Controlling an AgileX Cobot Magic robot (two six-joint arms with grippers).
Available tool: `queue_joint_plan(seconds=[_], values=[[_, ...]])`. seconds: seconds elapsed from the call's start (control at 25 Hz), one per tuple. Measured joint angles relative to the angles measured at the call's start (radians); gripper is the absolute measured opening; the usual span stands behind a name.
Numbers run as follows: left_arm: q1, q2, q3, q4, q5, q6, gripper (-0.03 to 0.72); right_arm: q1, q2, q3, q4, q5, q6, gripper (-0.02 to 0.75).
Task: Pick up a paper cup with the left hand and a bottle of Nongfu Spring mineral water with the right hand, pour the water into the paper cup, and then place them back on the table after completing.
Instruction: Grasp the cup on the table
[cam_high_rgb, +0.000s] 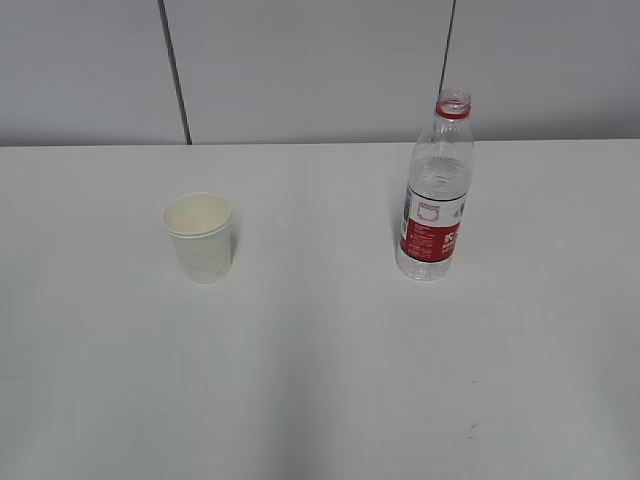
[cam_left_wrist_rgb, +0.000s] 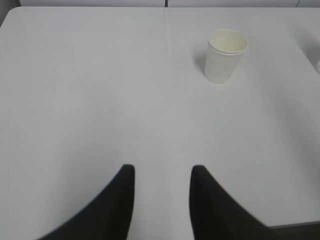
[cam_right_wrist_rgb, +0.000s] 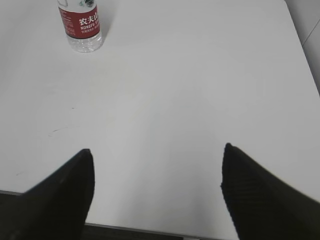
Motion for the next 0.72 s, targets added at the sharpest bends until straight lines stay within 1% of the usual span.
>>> queue_joint_plan(seconds=[0.72], values=[[0.000, 0.000, 0.000, 0.000, 0.000, 0.000, 0.238, 0.000, 0.000, -0.003, 0.000, -0.004, 0.000, 0.586]])
